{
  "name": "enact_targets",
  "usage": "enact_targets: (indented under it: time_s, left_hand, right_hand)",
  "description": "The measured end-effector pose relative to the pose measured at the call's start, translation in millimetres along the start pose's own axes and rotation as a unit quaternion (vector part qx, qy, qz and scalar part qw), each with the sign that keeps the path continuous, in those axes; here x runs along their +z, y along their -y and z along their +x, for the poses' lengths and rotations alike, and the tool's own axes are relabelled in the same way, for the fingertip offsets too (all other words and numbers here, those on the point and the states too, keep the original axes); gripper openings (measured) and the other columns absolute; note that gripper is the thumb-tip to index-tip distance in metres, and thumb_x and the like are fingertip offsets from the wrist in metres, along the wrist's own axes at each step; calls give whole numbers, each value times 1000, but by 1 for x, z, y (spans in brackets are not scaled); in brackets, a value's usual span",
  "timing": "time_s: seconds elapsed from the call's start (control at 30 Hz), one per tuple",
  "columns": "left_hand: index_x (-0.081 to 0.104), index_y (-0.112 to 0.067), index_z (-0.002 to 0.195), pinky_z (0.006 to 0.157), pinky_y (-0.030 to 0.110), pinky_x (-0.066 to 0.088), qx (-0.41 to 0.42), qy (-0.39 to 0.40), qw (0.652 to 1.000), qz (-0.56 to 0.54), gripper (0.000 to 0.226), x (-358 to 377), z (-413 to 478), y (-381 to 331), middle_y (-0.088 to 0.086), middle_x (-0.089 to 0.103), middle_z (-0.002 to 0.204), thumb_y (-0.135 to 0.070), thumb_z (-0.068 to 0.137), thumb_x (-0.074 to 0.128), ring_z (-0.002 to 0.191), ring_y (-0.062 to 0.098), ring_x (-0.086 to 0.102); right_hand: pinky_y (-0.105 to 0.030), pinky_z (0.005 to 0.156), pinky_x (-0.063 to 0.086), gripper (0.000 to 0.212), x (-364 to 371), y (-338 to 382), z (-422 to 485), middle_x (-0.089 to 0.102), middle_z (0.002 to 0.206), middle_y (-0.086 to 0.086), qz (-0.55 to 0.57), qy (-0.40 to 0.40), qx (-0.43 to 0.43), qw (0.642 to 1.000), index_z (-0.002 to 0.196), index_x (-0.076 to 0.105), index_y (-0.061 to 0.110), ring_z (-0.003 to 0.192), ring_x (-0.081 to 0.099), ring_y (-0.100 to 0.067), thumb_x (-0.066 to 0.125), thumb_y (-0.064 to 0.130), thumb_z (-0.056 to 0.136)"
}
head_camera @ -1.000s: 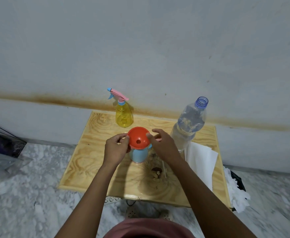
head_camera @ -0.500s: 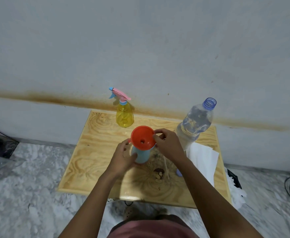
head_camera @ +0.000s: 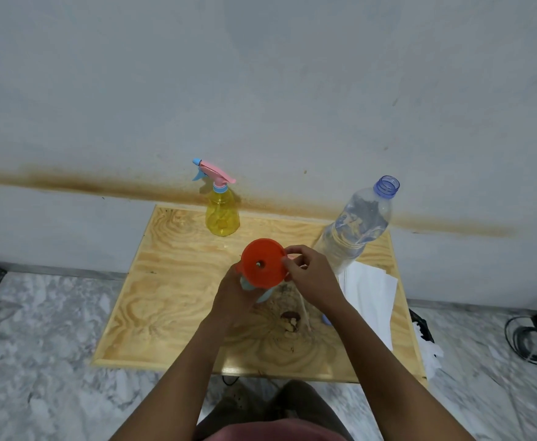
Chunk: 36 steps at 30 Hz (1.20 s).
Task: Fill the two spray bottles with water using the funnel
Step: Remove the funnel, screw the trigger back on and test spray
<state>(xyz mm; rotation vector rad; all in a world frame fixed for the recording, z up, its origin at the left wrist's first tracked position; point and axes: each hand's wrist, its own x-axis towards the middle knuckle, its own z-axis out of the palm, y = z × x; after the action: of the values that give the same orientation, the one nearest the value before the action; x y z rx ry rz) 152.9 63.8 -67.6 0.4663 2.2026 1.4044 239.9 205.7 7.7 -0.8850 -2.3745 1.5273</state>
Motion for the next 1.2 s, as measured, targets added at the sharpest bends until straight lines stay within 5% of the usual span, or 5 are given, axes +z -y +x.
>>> enact_targets:
  time_s: [0.13,0.33,0.53,0.77,1.2]
  left_hand:
    - [61,-31,104,68,10,45,-1,18,999,-34,45,2,1,1,-18,63,95,-9,73,85,82,-10,61]
    - [55,-34,122,73,9,47,36,4,999,-23,64,-4,-4,7,-17,62,113,-21,67,85,101,-2,58]
    - [53,-18,133,72,3,40,27,-29,999,4,69,-19,-11,13,-8,58,119,-18,71,84,105,10,53]
    - [53,-16,131,63,-3,39,-3,-24,1000,-8,63,-28,-15,9,-6,56,114,0,76,79,93,-9,50]
    - [51,-20,133,61,-2,40,-15,-14,1000,-7,66,-28,-13,11,-5,54,119,-3,76,80,98,4,50]
  right_hand:
    - [-16,61,54,12,-6,0,-5,71,77,-3,21,-25,-9,999,106,65,20,68,70,-13,61,18,95]
    - [-12,59,49,12,-24,-23,-14,72,80,-2,22,-70,13,997,104,62,25,69,70,-12,61,17,94]
    - [-31,73,53,11,-14,-68,-20,69,84,9,-99,-31,95,990,100,62,29,79,66,-7,61,25,90]
    - [-24,69,51,15,12,-86,-25,67,89,9,-181,-10,112,977,106,61,27,81,64,-8,59,29,91]
    - [-28,78,50,32,8,-93,-21,69,113,8,-287,10,92,954,117,66,28,99,64,-12,55,36,89]
